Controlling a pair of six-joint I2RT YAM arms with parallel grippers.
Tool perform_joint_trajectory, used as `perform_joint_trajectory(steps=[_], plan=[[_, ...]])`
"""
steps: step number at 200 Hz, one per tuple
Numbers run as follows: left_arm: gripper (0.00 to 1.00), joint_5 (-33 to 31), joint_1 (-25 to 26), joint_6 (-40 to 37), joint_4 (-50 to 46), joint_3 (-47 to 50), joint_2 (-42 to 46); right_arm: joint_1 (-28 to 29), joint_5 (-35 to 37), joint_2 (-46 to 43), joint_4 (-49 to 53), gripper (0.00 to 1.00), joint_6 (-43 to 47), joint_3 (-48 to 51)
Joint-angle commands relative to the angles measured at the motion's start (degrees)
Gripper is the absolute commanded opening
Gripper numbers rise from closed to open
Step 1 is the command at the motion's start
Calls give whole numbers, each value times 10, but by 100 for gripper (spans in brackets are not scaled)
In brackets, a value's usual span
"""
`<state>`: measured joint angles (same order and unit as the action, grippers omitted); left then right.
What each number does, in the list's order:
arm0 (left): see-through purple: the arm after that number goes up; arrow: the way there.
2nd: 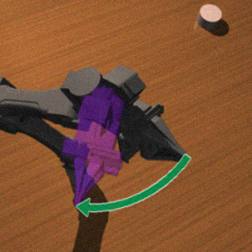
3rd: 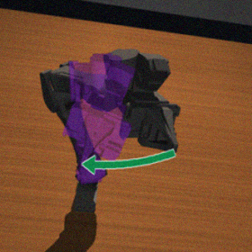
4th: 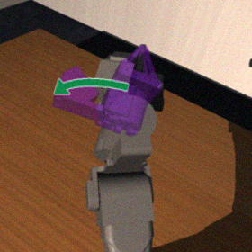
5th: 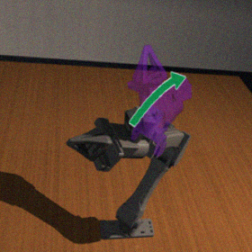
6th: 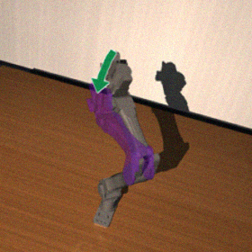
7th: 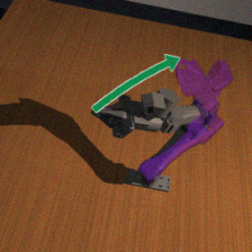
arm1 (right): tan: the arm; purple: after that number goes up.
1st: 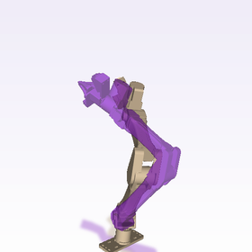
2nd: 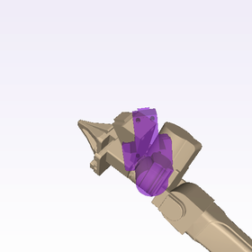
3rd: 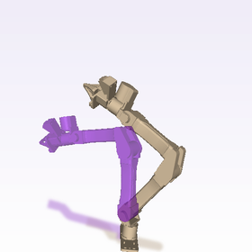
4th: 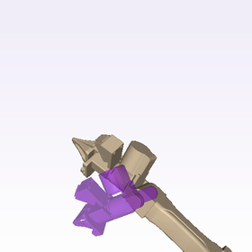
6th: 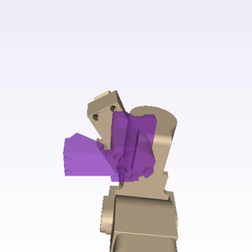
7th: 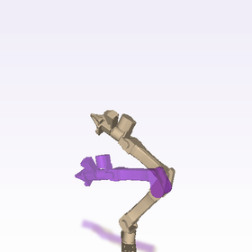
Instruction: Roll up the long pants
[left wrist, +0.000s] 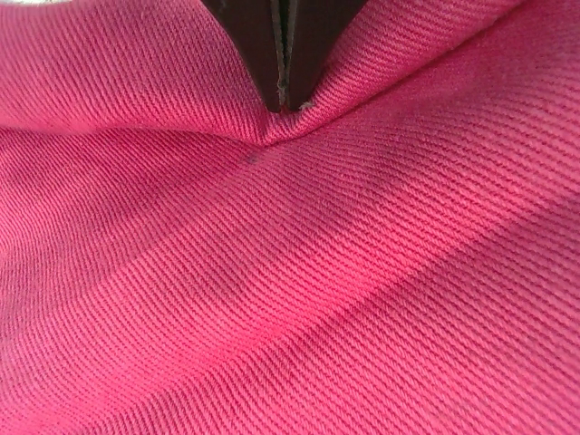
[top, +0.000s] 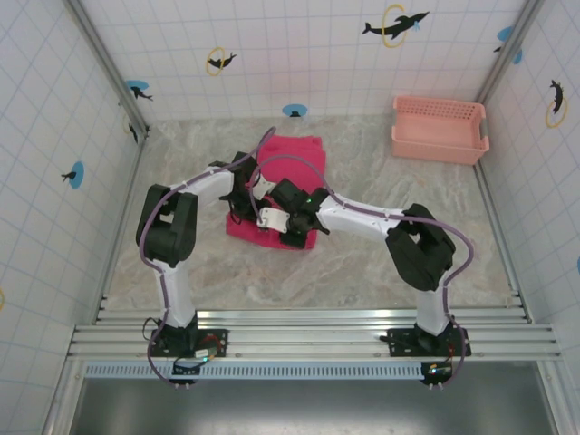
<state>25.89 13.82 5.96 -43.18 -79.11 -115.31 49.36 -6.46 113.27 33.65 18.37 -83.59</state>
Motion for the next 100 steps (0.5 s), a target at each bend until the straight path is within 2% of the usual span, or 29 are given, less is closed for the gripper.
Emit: perform_joint_trajectory(steps=[1, 25, 67, 76, 100], plan=[[0, -30, -4, -17, -68, 10, -2, -39, -17, 58, 5, 29, -56, -32], [2, -43, -4, -21, -86, 8, 21, -59, -1, 89, 13, 29, -86, -39], [4, -115, -9, -36, -124, 5, 56, -81, -11, 118, 26, 30, -98, -37], [4, -117, -11, -38, -123, 9, 60, -83, -24, 114, 20, 30, -89, -29], [4, -113, -17, -40, -120, 7, 50, -68, 7, 39, -39, 39, -66, 34]])
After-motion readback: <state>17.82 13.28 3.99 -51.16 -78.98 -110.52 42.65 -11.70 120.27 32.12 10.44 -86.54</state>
